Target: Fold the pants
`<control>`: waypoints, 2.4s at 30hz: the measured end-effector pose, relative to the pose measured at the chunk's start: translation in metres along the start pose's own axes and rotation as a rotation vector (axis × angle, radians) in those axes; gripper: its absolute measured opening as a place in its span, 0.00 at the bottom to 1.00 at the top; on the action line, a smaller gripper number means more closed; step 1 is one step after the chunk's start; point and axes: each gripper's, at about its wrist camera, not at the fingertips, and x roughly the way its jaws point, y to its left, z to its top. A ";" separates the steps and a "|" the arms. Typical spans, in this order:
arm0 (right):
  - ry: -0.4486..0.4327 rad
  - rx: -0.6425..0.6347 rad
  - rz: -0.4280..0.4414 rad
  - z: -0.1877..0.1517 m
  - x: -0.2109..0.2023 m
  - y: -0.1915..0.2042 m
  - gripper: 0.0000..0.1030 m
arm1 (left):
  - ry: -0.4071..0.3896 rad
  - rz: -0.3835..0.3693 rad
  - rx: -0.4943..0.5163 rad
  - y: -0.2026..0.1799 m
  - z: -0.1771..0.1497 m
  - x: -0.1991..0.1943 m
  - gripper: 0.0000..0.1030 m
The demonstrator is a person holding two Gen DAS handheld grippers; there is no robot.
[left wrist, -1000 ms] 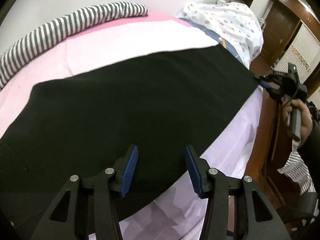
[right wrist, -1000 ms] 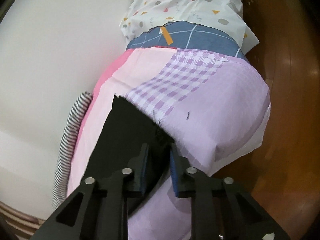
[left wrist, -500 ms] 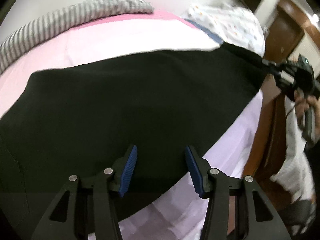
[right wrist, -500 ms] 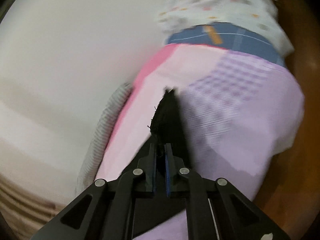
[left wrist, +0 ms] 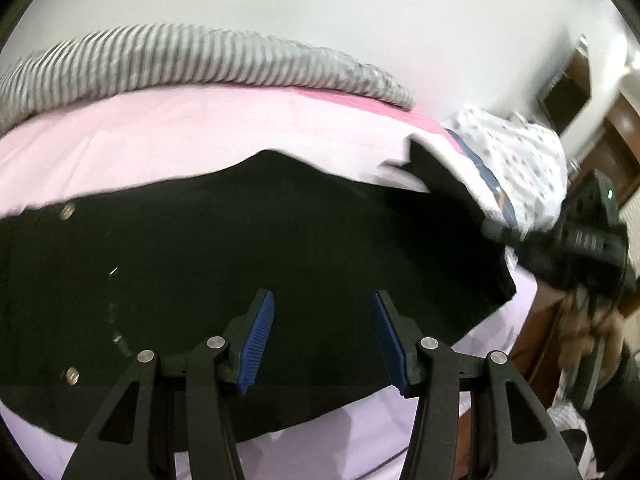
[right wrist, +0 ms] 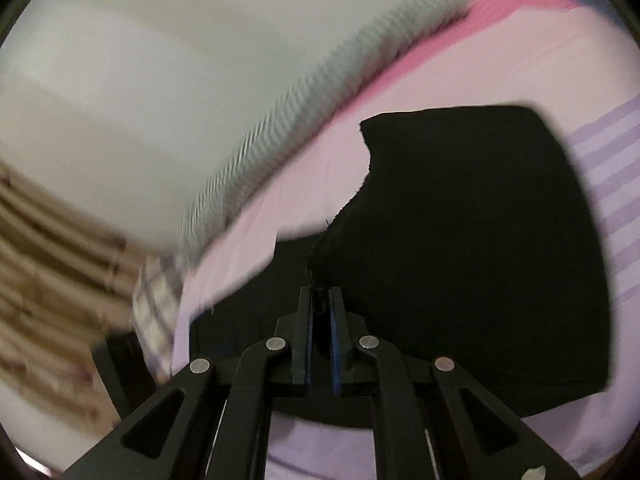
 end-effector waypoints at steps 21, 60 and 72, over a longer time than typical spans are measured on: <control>0.296 -0.176 -0.070 -0.059 0.086 0.039 0.09 | -0.008 -0.035 -0.062 0.019 -0.008 -0.004 0.51; 0.043 -0.289 -0.599 0.034 0.029 -0.024 0.36 | 0.166 -0.037 0.259 -0.072 0.025 0.102 0.51; 0.103 -0.332 -0.533 -0.052 -0.015 -0.010 0.38 | 0.198 -0.085 0.308 -0.076 -0.036 0.059 0.51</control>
